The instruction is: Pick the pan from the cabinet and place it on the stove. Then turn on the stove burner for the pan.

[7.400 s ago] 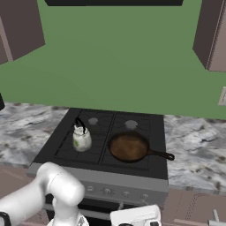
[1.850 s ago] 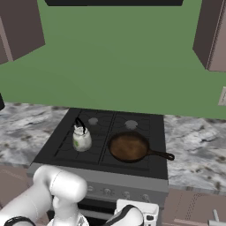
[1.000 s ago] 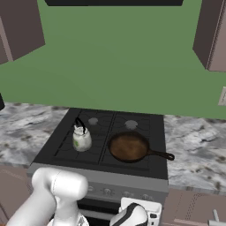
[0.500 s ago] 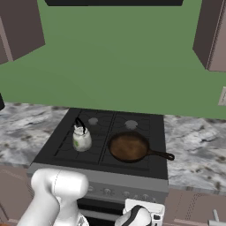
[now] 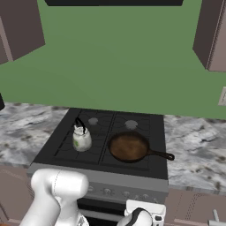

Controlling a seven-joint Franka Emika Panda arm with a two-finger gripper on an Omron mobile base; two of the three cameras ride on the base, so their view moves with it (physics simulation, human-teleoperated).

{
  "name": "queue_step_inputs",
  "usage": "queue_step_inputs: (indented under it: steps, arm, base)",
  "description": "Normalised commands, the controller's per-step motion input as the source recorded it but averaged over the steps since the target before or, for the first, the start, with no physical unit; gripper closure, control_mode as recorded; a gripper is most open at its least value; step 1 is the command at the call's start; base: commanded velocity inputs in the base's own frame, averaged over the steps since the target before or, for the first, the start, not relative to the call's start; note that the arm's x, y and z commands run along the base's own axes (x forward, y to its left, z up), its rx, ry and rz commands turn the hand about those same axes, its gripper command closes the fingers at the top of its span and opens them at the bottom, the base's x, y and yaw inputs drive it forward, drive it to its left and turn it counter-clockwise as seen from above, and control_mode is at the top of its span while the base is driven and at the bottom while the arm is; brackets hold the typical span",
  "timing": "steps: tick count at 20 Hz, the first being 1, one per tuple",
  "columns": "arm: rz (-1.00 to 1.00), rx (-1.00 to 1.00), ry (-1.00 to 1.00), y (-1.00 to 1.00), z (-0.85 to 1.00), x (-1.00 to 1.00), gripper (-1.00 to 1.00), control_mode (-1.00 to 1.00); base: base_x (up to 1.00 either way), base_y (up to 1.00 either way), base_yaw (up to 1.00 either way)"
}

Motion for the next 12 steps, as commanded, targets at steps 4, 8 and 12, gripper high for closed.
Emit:
queue_step_inputs:
  steps: [4, 8, 12]
  arm:
    - [0.0, 0.0, 0.0, 0.0, 0.0, 0.0, -1.0, -1.0]
    - [0.0, 0.0, 0.0, 0.09, 0.0, 0.0, 1.0, -1.0]
    - [0.0, 0.0, 0.0, 0.05, 0.04, 0.0, 1.0, -1.0]
  base:
    - [0.0, 0.0, 0.0]
    - [0.0, 0.0, 0.0]
    - [0.0, 0.0, 0.0]
